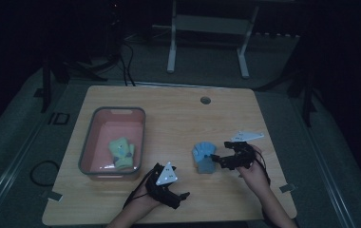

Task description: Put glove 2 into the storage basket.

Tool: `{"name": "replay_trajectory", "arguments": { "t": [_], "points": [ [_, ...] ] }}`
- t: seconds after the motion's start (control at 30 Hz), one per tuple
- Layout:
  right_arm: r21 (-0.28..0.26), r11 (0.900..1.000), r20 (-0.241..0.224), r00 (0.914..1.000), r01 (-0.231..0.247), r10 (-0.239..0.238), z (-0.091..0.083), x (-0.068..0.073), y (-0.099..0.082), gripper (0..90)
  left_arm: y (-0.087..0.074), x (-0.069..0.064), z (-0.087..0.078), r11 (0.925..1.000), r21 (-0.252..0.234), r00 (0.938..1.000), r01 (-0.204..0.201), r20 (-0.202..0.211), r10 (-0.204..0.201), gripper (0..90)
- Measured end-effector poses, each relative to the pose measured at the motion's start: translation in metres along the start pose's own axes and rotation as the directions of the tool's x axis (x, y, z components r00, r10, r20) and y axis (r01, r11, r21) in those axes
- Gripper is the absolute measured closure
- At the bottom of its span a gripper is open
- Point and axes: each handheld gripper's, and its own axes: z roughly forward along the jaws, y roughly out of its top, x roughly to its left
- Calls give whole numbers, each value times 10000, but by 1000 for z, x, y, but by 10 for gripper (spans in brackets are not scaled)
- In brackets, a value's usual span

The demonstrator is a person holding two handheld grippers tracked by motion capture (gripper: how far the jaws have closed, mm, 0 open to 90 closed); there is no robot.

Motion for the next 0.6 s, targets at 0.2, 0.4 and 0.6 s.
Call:
{"name": "replay_trajectory", "arguments": {
  "t": [0.2,0.4,0.6],
  "points": [
    [-161,9990,-272,9988,-413,409,-8,-9,-1,137,10,6,9,9990,158,9991,-414,-38,414,21],
    [-187,9977,-457,9969,-647,638,-9,-16,2,137,24,8,21,9959,144,9959,-894,121,892,35],
    [-165,9952,-295,9949,-967,962,0,-20,5,136,39,9,32,9904,36,9904,-1384,63,1384,74]
  ]
}}
